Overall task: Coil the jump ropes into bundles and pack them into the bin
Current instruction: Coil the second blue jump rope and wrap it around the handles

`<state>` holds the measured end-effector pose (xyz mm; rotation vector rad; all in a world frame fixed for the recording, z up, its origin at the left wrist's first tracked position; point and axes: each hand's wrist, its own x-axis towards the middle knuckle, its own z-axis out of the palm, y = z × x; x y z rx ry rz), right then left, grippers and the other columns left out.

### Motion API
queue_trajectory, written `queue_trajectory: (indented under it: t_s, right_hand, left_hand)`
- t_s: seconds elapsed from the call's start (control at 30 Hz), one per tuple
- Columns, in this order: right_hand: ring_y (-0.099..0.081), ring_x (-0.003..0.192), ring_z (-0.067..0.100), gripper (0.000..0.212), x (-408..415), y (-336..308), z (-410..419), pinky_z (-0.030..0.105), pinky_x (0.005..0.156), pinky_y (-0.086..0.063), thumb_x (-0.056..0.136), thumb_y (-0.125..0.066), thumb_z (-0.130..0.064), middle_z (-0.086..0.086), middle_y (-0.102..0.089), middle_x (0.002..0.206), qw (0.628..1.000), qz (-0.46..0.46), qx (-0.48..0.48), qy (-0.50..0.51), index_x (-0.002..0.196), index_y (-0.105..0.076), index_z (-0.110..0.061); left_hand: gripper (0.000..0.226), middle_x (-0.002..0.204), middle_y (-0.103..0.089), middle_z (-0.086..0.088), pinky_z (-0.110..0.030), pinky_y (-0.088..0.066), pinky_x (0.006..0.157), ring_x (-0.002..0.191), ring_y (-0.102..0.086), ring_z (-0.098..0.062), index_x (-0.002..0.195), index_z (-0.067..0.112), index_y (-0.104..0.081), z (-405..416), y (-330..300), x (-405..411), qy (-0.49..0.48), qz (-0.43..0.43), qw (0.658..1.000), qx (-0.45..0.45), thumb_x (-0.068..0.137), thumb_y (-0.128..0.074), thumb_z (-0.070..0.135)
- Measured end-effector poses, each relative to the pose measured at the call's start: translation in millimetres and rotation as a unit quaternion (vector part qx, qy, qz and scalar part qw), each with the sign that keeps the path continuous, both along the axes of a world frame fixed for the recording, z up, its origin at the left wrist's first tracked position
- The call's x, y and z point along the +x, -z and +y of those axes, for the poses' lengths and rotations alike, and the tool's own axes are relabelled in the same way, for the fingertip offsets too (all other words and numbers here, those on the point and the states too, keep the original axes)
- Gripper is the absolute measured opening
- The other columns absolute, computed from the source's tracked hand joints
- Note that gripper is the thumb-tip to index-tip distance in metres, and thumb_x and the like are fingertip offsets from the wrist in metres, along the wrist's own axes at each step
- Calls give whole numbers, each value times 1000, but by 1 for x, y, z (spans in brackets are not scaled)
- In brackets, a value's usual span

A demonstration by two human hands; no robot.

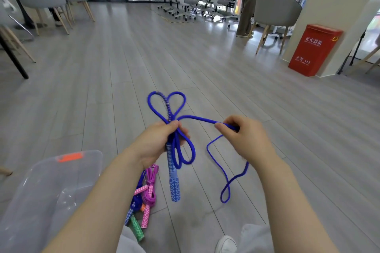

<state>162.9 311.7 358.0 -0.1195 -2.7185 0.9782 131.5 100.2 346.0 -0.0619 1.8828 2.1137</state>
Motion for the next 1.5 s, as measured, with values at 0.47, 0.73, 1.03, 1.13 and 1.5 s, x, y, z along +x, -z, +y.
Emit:
queue_trajectory:
  t_s: [0.47,0.73,1.03,1.13,1.5]
  right_hand:
    - [-58,71,-4,28,4,-4,-47,19,70,-49,94,-53,-11,-16,-68,85,957,13,-288,-19,98,-69,-34]
    - [-62,85,6,21,4,2,-68,14,69,-50,93,-62,-17,-16,-67,92,971,9,-227,-76,101,-68,-36]
    - [-64,86,5,23,6,5,-67,18,73,-54,90,-64,-14,-15,-70,88,971,20,-211,-108,90,-70,-36]
    - [-61,82,6,21,5,5,-66,21,72,-53,90,-65,-15,-15,-68,89,975,10,-188,-114,89,-70,-36]
    - [-66,72,13,4,9,-9,-16,31,72,-52,85,-71,-27,-3,-72,76,975,-113,-161,-103,87,-71,-24]
  left_hand:
    - [16,75,-60,0,-31,-50,78,75,-58,-15,92,14,-58,9,3,-8,-162,49,985,-7,101,-44,14]
    - [27,81,-64,-3,-34,-51,82,83,-61,-17,107,10,-63,19,3,5,-78,28,997,7,99,-47,32]
    - [25,100,-70,-1,-25,-51,78,97,-66,-12,103,24,-62,22,0,14,-47,63,995,-55,100,-45,42]
    - [26,95,-69,-3,-22,-49,69,90,-65,-13,104,16,-62,21,1,11,-64,61,993,-73,100,-45,35]
    - [32,68,-56,-1,-27,-43,59,61,-52,-13,68,14,-53,-9,4,-19,-305,6,942,138,99,-46,14]
